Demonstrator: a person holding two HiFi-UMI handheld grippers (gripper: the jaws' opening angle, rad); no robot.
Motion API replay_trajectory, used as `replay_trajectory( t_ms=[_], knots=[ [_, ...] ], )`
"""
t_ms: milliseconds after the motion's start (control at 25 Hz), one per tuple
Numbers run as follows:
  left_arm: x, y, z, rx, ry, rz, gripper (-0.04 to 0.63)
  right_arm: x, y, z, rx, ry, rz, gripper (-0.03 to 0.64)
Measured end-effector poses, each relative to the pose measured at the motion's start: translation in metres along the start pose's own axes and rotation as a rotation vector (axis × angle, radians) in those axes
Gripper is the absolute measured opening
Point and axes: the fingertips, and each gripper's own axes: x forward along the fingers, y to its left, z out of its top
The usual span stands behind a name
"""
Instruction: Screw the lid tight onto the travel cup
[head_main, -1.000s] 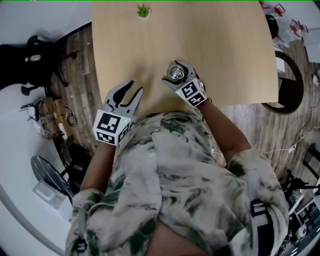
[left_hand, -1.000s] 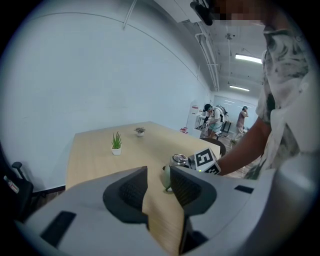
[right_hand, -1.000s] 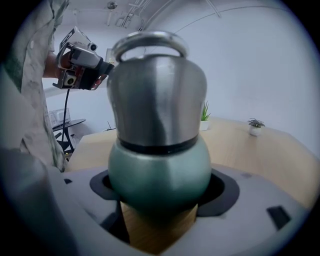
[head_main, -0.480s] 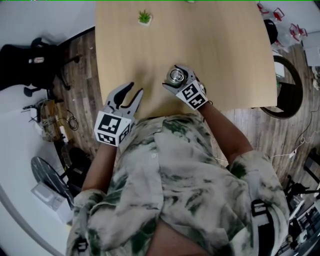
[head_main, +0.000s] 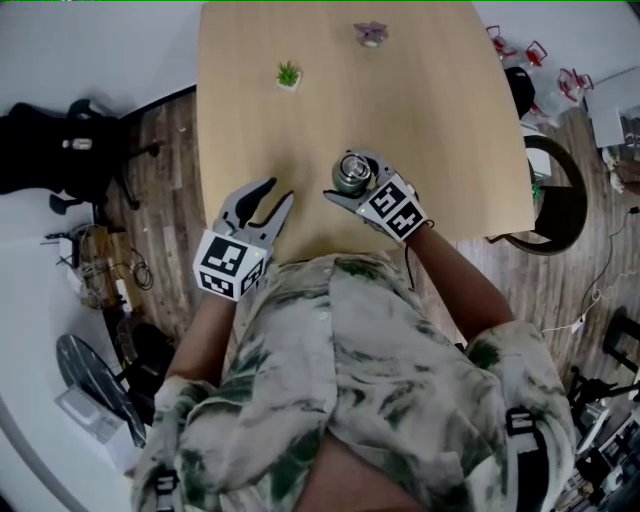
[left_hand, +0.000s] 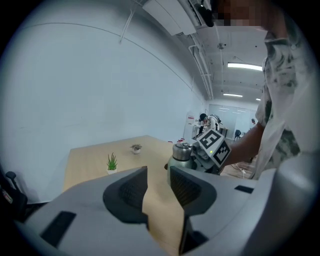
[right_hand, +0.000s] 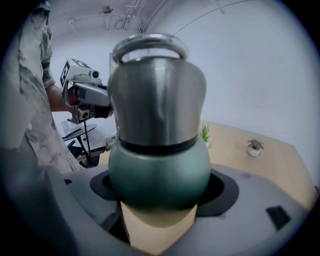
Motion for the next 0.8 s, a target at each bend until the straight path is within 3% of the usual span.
replay_trajectory(
  t_ms=[400, 800],
  knots=[
    [-0.006, 0.000, 0.059, 0.052, -0.085, -0.141, 0.140, -0.040, 0.012, 0.080, 0.021, -0.003, 0.087, 0.403],
    [-0.015, -0.012, 0.100, 0.159, -0.112, -0.243, 0.159, -0.041, 0.017, 0.107, -0.036, 0.013, 0.098, 0.403]
  ],
)
